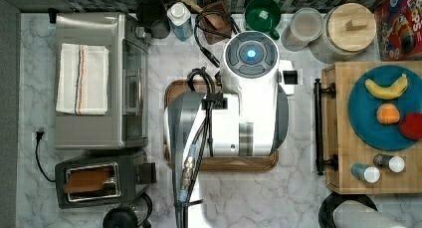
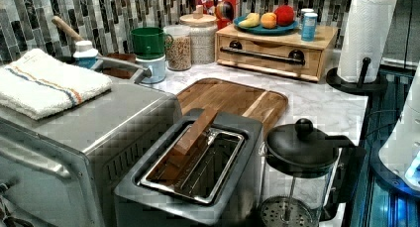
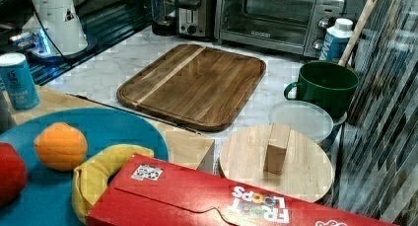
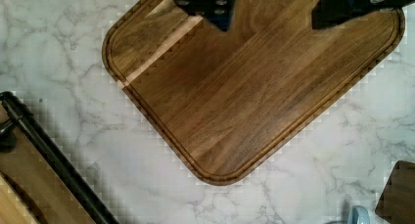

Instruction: Open the drawer.

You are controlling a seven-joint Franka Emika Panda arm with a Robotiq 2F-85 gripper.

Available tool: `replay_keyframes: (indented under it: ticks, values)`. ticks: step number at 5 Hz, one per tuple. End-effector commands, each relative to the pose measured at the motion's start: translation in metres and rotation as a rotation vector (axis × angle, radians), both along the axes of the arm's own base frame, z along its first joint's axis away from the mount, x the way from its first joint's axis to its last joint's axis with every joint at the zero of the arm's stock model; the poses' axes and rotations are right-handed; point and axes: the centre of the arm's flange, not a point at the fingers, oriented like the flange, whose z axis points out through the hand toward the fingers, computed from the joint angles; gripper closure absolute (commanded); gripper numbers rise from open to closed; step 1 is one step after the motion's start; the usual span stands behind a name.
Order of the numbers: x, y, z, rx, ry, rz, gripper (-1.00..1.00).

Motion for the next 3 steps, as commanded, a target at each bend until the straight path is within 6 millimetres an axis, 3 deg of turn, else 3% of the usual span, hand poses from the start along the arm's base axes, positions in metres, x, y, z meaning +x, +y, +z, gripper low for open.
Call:
replay_keyframes:
  ticks: [1, 2, 3]
  values:
    - [0.0, 0.001, -0.005, 0.0, 0.009, 0.005, -1.0]
    - [0.0, -0.001, -0.019, -0.038, 0.012, 0.044, -1.0]
    - [0.0, -0.027, -0.031, 0.023, 0.038, 0.153, -1.0]
